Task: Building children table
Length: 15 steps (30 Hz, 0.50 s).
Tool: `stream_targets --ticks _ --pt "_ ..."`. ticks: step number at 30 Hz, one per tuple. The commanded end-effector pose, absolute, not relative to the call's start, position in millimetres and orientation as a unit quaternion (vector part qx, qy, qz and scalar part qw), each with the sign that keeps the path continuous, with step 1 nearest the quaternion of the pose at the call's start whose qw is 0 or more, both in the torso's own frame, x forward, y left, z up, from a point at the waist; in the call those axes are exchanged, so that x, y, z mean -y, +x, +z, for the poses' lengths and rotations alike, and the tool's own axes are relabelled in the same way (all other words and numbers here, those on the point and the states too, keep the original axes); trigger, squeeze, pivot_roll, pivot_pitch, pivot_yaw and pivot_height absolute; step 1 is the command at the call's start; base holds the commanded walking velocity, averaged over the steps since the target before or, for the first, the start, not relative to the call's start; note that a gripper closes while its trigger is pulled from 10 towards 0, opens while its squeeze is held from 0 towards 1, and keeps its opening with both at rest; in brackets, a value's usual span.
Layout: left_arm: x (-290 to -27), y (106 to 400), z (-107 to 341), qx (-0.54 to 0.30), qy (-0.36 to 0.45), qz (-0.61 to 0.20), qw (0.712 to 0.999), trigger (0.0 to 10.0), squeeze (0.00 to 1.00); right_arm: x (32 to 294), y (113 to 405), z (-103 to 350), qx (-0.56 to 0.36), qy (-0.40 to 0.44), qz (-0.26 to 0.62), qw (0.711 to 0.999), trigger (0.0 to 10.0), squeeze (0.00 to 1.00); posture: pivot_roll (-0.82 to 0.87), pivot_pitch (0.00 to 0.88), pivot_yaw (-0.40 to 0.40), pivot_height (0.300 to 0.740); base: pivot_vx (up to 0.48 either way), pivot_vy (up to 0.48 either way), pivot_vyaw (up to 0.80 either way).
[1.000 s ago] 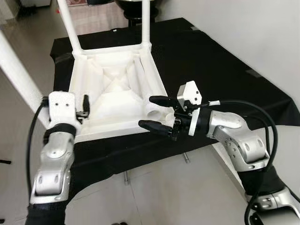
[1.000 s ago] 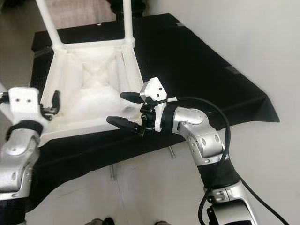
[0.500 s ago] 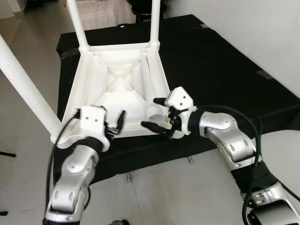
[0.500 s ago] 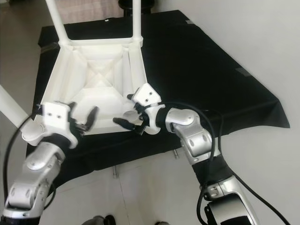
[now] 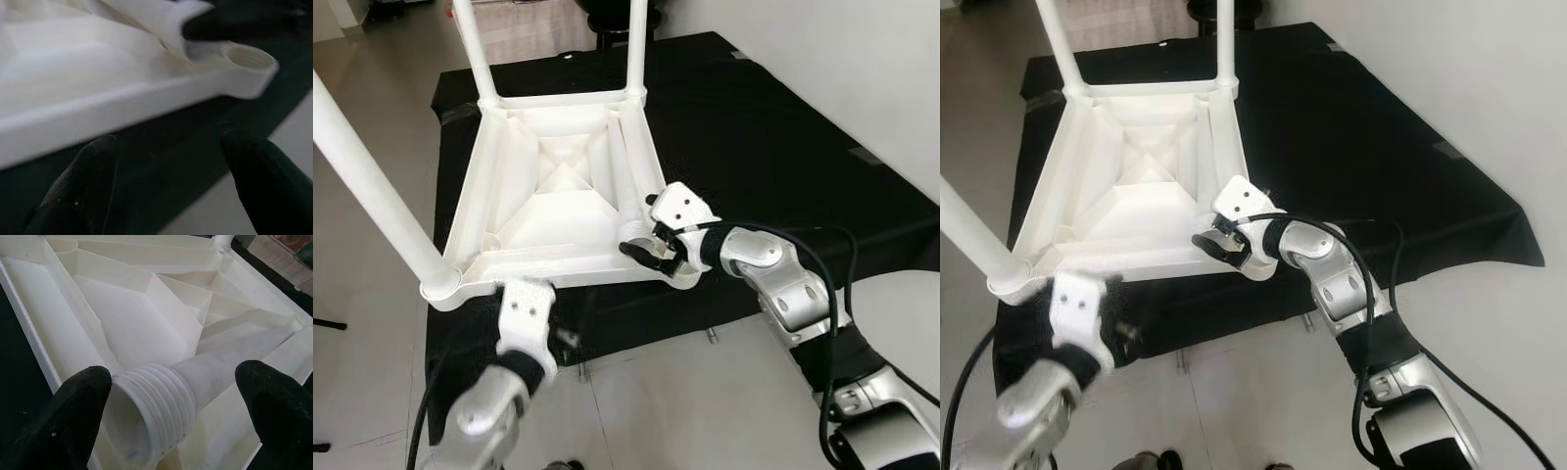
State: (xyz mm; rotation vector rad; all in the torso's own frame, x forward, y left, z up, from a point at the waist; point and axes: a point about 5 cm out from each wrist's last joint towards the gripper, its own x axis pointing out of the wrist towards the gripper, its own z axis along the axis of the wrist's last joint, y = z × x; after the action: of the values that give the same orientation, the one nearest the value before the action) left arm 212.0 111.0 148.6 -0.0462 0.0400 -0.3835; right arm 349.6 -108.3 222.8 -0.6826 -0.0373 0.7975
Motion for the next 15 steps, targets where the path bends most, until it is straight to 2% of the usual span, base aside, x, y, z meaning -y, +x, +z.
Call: stream_targets --ticks 1,15 --pt "-108.5 205.3 148.4 -0.027 -0.027 -0.206 0.978 10.0 0.0 119.5 354.2 217.0 -0.001 -0.352 0.35 0.868 10.0 0.0 -0.03 0.19 0.014 0.74 0.0 0.0 0.0" --pt "-108.3 201.6 149.4 -0.018 -0.052 -0.217 0.975 10.0 0.0 125.9 352.3 224.6 0.003 -0.359 0.387 0.849 10.0 0.0 -0.04 0.183 0.016 0.74 0.0 0.0 0.0"
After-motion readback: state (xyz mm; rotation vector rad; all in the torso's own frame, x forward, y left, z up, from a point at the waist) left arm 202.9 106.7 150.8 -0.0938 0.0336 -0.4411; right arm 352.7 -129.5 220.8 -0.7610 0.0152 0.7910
